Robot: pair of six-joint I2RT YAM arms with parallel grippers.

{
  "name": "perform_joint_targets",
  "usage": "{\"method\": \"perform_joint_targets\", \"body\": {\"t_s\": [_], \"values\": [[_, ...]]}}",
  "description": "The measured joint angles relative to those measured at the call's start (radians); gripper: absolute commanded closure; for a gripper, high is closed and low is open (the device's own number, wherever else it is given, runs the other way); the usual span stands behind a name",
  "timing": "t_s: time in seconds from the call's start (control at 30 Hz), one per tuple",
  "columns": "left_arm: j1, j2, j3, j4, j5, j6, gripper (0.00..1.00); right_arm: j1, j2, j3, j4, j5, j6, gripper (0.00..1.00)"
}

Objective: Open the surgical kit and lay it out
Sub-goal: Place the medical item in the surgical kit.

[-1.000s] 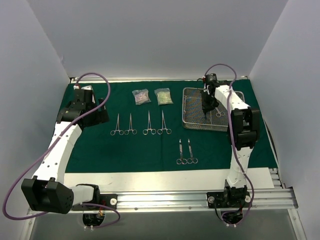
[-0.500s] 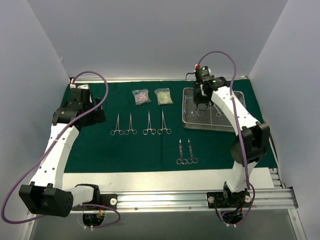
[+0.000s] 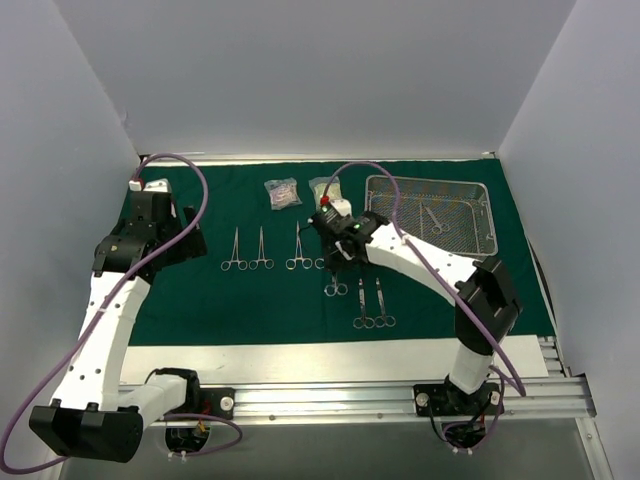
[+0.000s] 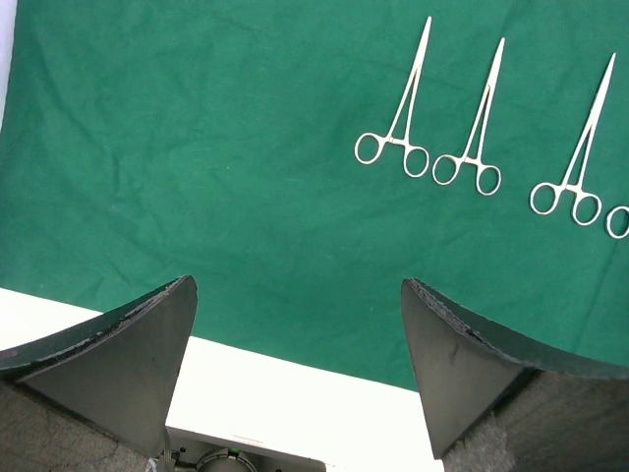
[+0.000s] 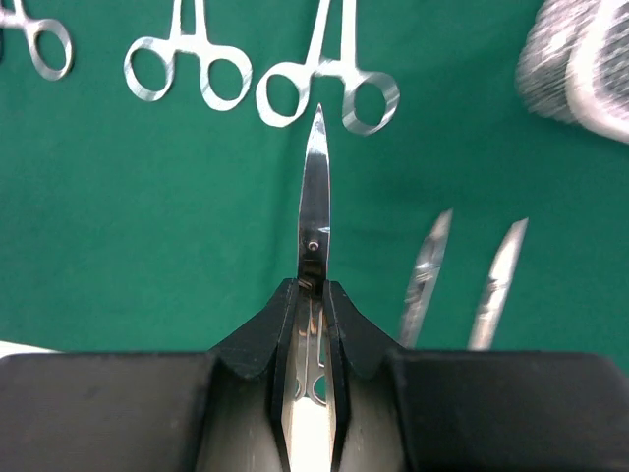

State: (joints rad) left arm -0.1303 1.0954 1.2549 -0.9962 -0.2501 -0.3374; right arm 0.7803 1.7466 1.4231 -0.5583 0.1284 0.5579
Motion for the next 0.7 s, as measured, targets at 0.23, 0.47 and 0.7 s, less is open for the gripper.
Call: {"method": "perform_joint_targets", "body": {"t_s": [0.23,0.47,0.7], "values": [[0.0,-0.018,-0.015,-0.004,0.001,-0.001,0.06,0.094,0.031,-0.063,0.066,0.007,0.122,1.0],[-0.013,-0.028,-0.033,-0.011,0.005,-0.001,0.06,0.142,0.101,-0.114,0.117,0.01,0.186,1.0],[-0.021,-0.029,-0.037,-0.01,0.01,-0.001,0.06,0.145,0.116,-0.156,0.136,0.01,0.221,1.0]]}}
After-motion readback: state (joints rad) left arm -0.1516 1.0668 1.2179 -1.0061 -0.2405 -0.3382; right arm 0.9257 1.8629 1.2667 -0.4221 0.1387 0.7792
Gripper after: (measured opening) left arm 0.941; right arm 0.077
